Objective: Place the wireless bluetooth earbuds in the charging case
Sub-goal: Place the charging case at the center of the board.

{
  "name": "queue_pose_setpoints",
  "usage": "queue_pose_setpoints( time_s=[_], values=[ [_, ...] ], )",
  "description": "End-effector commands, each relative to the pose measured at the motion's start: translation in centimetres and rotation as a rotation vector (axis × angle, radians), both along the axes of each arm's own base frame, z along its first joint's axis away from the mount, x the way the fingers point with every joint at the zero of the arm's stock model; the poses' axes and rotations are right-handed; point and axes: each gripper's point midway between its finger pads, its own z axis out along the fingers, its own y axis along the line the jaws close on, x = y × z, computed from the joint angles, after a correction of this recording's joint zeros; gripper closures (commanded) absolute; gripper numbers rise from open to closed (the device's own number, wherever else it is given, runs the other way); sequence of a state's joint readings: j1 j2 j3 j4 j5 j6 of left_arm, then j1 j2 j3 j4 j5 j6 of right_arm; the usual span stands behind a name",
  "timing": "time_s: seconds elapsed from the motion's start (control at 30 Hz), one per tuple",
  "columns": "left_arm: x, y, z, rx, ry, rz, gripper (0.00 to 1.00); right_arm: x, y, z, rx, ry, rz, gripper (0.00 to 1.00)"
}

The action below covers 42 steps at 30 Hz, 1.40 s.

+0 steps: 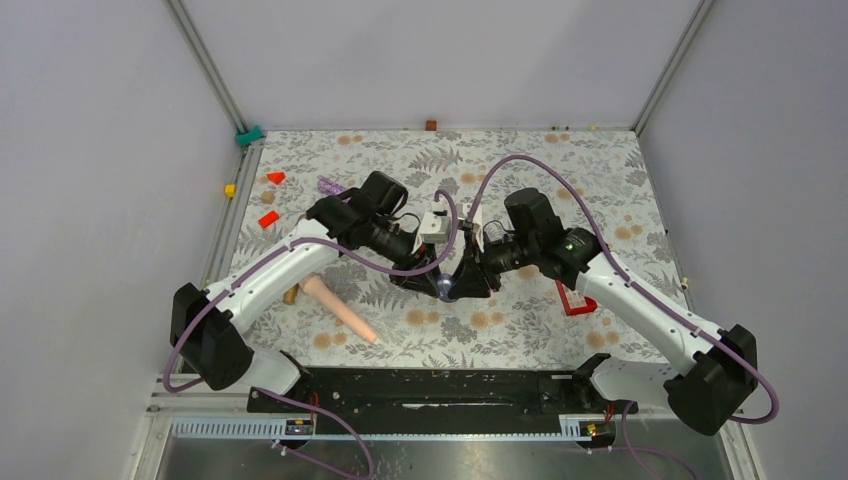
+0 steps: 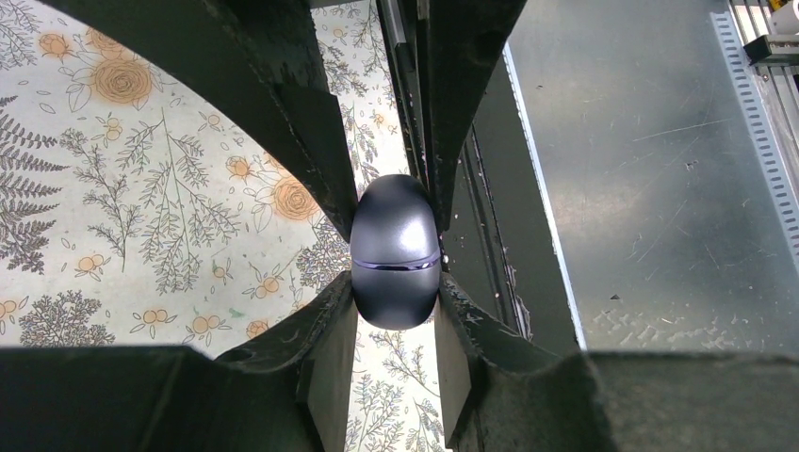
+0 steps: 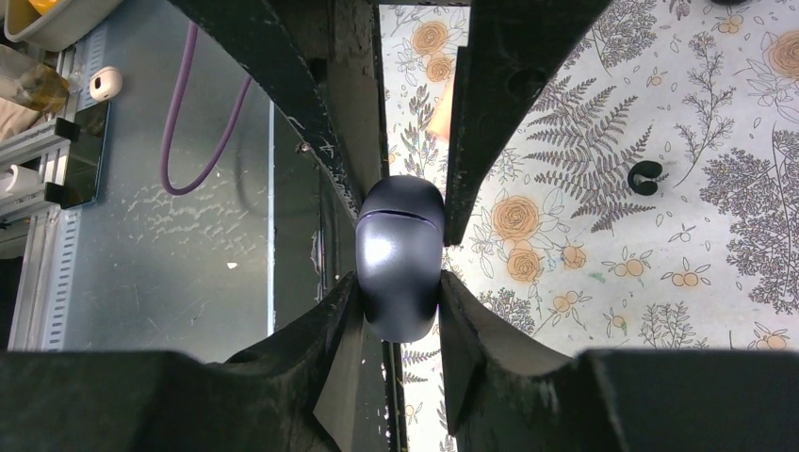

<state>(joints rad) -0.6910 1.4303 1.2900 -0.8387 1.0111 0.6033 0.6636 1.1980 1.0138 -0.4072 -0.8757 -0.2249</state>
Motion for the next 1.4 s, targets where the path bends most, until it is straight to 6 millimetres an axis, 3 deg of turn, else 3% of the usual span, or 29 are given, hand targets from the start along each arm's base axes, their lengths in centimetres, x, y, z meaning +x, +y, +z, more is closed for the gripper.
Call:
queue_pose_setpoints(
  time_s=[0.0, 0.17, 0.27, 0.47, 0.6, 0.77, 0.9, 1.2, 1.37],
  values=[
    [0.0, -0.7, 1.9, -0.056, -0.028, -0.022, 0.94, 0.1, 0.2, 0.9, 0.032, -0.043, 0.031, 0.75],
    [0.6, -1.0, 1.8, -0.055, -0.031, 0.009, 0.92, -0.3, 0.3, 1.4, 0.048, -0.034, 0.043, 0.73],
    [0.8, -1.1, 1.7, -0.048, -0.026, 0.021, 0.92, -0.5, 0.4, 1.3, 0.046, -0.024, 0.048, 0.59],
    [1.0, -1.3, 1.7, -0.055, -0.005, 0.031, 0.94, -0.2, 0.6, 0.6, 0.023, -0.024, 0.038, 0.51],
    [1.2, -1.3, 2.0, -0.066, -0.004, 0.042, 0.94, 0.0, 0.4, 0.3, 0.003, -0.033, 0.03, 0.37],
    [1.4, -1.1, 2.3, -0.085, 0.004, 0.054, 0.95, 0.4, 0.3, -0.1, -0.014, -0.041, 0.016, 0.34],
    [1.6, -1.0, 2.4, -0.094, 0.009, 0.062, 0.96, 0.5, 0.5, -0.3, -0.012, -0.027, 0.019, 0.38],
    [1.7, -1.1, 2.3, -0.098, 0.018, 0.063, 0.95, 0.3, 0.6, 0.3, 0.007, -0.033, 0.024, 0.68],
    [1.8, -1.1, 2.3, -0.096, 0.019, 0.066, 0.93, 0.3, 0.6, 0.6, 0.013, -0.037, 0.023, 0.76]
  ],
)
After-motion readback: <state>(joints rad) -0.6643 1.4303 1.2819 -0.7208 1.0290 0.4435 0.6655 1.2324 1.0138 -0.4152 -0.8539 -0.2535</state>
